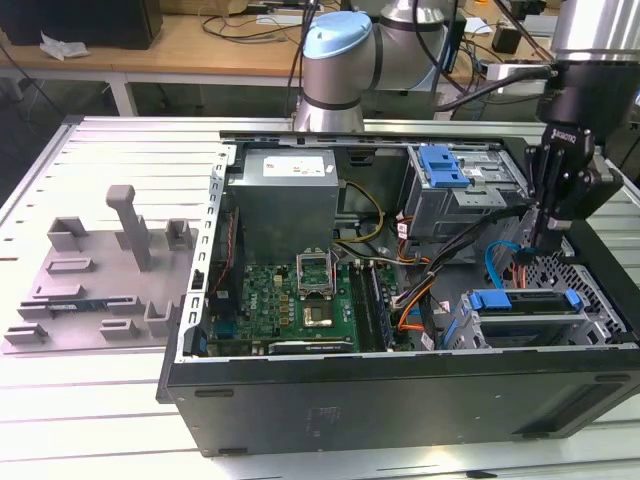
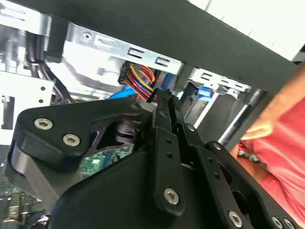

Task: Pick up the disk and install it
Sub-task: 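Insert the first disk wire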

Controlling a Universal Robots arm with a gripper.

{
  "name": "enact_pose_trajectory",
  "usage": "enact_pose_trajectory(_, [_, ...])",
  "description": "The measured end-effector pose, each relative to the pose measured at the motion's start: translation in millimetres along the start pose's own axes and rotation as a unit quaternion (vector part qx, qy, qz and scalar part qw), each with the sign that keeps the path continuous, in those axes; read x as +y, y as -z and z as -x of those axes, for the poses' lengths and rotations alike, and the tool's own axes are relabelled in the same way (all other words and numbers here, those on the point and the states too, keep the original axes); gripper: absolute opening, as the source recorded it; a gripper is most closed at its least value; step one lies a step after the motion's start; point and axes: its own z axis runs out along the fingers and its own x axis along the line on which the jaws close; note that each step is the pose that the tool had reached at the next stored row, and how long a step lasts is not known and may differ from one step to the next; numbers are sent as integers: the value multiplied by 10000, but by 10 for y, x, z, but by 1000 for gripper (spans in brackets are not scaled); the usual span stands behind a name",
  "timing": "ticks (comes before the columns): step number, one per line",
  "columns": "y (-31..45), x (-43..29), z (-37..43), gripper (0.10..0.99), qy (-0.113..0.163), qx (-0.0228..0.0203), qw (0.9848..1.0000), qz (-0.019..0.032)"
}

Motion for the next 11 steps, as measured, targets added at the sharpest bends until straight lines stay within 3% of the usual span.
enact_pose_trajectory(2, [-4, -1, -11, 165, -5, -144, 9999, 20])
enact_pose_trajectory(4, [-7, -3, -29, 165, -8, -260, 9997, 35])
enact_pose_trajectory(7, [15, -13, -103, 165, -9, -382, 9993, 50])
enact_pose_trajectory(11, [43, -16, -192, 165, -9, -459, 9989, 60])
